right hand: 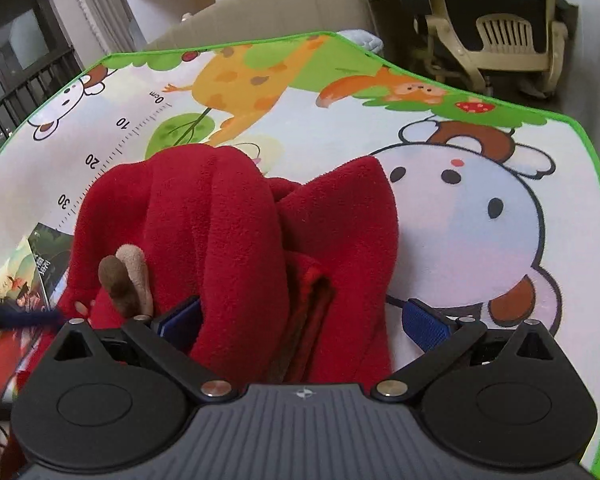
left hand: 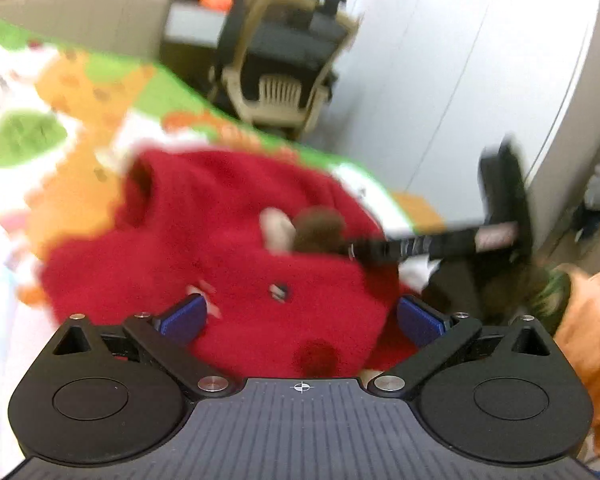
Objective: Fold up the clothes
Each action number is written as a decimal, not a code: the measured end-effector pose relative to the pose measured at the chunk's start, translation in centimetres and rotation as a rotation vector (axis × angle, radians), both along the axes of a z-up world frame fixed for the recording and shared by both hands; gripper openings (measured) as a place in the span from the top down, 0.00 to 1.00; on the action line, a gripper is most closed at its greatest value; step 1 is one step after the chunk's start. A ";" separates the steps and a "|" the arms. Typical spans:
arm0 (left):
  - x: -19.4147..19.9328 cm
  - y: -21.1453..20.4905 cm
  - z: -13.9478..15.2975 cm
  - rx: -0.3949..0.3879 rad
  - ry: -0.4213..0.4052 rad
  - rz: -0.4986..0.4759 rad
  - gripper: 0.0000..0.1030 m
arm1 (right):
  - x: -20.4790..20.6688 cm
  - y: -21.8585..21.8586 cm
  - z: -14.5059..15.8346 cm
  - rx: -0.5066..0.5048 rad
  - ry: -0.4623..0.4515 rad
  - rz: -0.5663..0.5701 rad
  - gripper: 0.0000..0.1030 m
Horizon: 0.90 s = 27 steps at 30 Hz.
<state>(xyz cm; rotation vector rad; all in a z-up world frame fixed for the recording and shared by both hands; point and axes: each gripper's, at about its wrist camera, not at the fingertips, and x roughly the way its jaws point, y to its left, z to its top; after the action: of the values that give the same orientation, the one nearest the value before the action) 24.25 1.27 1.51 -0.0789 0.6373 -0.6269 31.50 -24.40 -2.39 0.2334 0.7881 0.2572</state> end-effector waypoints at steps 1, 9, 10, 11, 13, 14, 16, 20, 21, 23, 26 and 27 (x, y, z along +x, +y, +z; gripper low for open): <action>0.1 1.2 0.9 0.008 -0.024 0.045 0.00 | 0.0 0.2 0.1 -0.010 -0.004 0.000 0.00; 8.7 7.4 -2.4 -0.056 0.339 0.362 0.00 | -0.4 1.8 2.3 -0.113 -0.041 0.082 0.17; 9.3 7.4 -3.1 -0.065 0.372 0.364 0.00 | -0.5 2.0 2.9 -0.137 -0.049 0.104 0.19; 9.7 7.3 -3.5 -0.072 0.390 0.360 0.00 | -0.6 2.2 3.5 -0.161 -0.058 0.125 0.20; 9.9 6.3 -3.5 -0.053 0.380 0.340 0.00 | -0.3 1.4 4.9 -0.150 -0.077 0.124 0.20; 9.5 6.3 -3.3 -0.031 0.367 0.331 0.00 | 0.3 0.9 5.5 -0.137 -0.083 0.103 0.20; 9.7 6.2 -3.2 -0.003 0.355 0.318 0.00 | 1.7 -0.1 5.9 -0.114 -0.079 0.060 0.18; 10.3 7.3 -3.4 -0.060 0.361 0.324 0.00 | 5.0 -1.6 4.7 -0.023 -0.024 -0.001 0.18; 10.5 7.6 -3.7 -0.077 0.364 0.327 0.00 | 5.6 -1.9 4.3 0.016 -0.016 -0.008 0.18; 10.9 8.1 -4.3 -0.109 0.380 0.333 0.00 | 6.3 -3.5 3.9 0.192 0.009 -0.019 0.18; 11.4 9.1 -5.0 -0.164 0.404 0.337 0.00 | 6.9 -5.7 3.9 0.367 0.018 -0.038 0.16; 11.6 9.2 -5.1 -0.178 0.409 0.330 0.00 | 6.9 -6.1 4.2 0.358 0.004 -0.045 0.16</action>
<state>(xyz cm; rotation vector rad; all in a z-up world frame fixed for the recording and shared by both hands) 35.84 10.50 -3.60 -0.4787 0.9382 -0.3456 38.41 -30.55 1.80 0.5884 0.7361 0.3551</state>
